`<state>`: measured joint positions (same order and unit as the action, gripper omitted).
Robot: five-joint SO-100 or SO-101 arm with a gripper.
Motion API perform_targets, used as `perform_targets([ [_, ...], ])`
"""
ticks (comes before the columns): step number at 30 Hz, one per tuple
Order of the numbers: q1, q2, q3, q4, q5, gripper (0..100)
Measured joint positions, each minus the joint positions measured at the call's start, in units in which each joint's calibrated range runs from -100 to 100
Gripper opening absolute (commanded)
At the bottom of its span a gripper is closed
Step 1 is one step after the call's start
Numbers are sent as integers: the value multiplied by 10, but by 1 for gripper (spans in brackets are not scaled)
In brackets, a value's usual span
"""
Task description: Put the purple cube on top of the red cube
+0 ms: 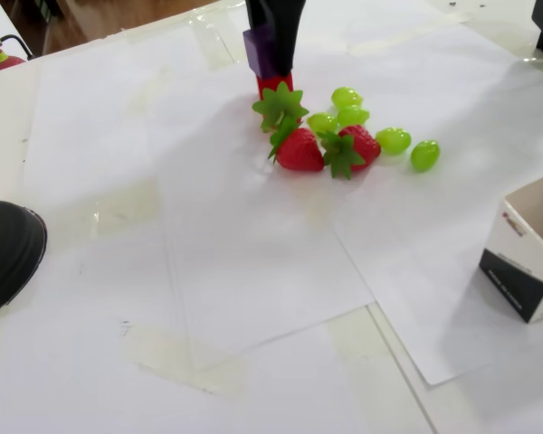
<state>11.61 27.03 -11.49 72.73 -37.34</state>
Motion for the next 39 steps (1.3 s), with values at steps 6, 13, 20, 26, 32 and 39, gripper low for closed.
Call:
perform_targets([
  [6,-1,0,0,-6,0,46],
  [13,-21,0,0,8,-8,48],
  [20,-21,0,0,21,-19,46],
  [26,-37,-3,0,50,-28,46],
  [32,-45,-56,-17,98,-42,46],
  [39,-52,-154,-36,147,-57,42],
])
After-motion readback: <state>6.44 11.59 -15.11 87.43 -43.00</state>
